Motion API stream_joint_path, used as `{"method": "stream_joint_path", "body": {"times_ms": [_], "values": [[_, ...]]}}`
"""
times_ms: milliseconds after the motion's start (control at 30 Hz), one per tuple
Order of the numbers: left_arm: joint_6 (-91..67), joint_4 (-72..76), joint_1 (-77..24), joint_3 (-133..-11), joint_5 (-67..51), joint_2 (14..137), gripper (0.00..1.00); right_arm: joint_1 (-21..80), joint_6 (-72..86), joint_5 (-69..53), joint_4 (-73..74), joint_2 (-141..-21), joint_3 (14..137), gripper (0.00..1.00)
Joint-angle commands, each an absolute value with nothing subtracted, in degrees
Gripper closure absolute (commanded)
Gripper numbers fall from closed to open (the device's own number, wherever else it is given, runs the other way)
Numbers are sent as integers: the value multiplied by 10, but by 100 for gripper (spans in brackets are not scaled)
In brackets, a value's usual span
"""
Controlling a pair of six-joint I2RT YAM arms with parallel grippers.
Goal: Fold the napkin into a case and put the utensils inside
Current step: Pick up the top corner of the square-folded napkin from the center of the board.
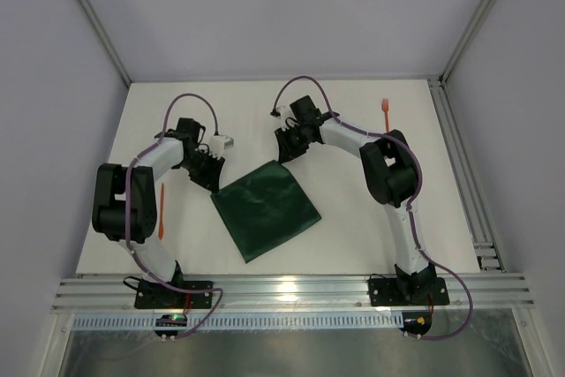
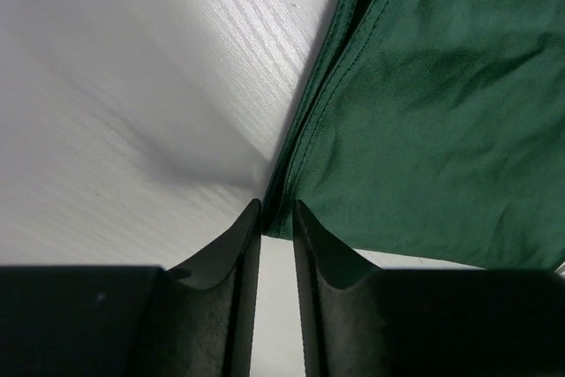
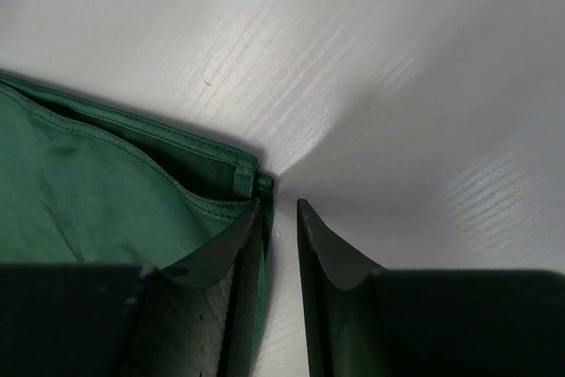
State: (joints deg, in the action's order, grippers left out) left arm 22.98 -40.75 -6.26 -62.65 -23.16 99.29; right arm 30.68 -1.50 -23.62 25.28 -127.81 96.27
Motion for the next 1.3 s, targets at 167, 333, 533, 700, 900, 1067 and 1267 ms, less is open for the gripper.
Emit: {"method": "stream_joint_path", "body": {"times_ms": [167, 333, 533, 700, 900, 1067, 1267], "values": [[248, -421, -62, -616, -229, 990, 91, 311, -29, -274, 244, -1273, 970, 73], [252, -432, -63, -617, -224, 976, 100, 310, -20, -266, 238, -1258, 975, 73], [258, -454, -62, -626, -226, 958, 100, 310, -5, -267, 220, -1223, 964, 71], [263, -459, -62, -619, -215, 955, 100, 311, -4, -276, 204, -1212, 945, 65], [265, -457, -63, -616, -214, 975, 100, 324, -17, -251, 226, -1246, 957, 65], [263, -454, -62, -617, -215, 979, 99, 331, -29, -229, 249, -1271, 980, 65], [262, -452, -63, -617, -215, 984, 98, 332, -30, -239, 257, -1285, 987, 66]]}}
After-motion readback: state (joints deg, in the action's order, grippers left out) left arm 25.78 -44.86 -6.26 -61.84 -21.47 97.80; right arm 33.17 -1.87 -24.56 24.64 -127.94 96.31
